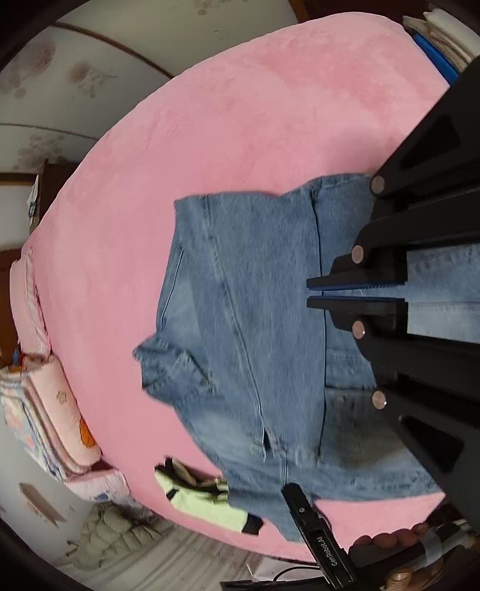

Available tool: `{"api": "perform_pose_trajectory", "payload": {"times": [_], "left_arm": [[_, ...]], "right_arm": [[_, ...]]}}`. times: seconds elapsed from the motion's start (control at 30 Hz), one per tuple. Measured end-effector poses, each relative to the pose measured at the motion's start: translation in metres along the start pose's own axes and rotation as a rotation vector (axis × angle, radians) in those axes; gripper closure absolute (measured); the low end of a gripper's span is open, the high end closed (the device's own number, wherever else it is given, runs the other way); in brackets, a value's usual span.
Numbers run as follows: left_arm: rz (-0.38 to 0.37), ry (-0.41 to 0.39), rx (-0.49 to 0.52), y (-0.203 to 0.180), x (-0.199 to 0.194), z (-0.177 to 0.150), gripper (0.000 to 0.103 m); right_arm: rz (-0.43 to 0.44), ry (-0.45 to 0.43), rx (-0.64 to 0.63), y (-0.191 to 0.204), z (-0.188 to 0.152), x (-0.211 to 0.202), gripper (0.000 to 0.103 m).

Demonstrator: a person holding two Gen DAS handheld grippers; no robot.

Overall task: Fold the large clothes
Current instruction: 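Open both tools and lift them off the folded sleeve, then grasp the other denim sleeve cuff with the left tool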

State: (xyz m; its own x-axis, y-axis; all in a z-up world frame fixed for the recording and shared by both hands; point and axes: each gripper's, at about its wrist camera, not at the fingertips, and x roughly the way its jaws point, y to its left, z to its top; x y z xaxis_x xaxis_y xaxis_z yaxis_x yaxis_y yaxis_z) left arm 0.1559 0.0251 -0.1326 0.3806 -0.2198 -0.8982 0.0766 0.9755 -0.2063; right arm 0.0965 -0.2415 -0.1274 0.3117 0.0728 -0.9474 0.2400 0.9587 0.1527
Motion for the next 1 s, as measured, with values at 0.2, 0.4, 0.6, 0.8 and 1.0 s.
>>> {"api": "perform_pose_trajectory", "payload": {"times": [0.2,0.4,0.6,0.8,1.0], "left_arm": [[-0.003,-0.070,-0.018,-0.024,-0.044,-0.004,0.021],[0.003,-0.071,-0.083,-0.036,-0.074,-0.011,0.018],[0.002,-0.115,-0.139,-0.033,-0.103,-0.026,0.015],[0.000,-0.161,-0.198,-0.011,-0.130,-0.041,0.011],[0.029,-0.193,-0.230,0.037,-0.149,-0.049,0.011]], "right_arm": [[0.053,0.004,-0.061,0.018,0.006,-0.021,0.082],[0.101,-0.006,-0.106,0.025,0.010,-0.038,0.082],[0.144,-0.015,-0.168,0.041,0.009,-0.047,0.082],[0.198,-0.025,-0.238,0.069,0.003,-0.052,0.082],[0.212,-0.073,-0.320,0.114,-0.002,-0.066,0.082]]}}
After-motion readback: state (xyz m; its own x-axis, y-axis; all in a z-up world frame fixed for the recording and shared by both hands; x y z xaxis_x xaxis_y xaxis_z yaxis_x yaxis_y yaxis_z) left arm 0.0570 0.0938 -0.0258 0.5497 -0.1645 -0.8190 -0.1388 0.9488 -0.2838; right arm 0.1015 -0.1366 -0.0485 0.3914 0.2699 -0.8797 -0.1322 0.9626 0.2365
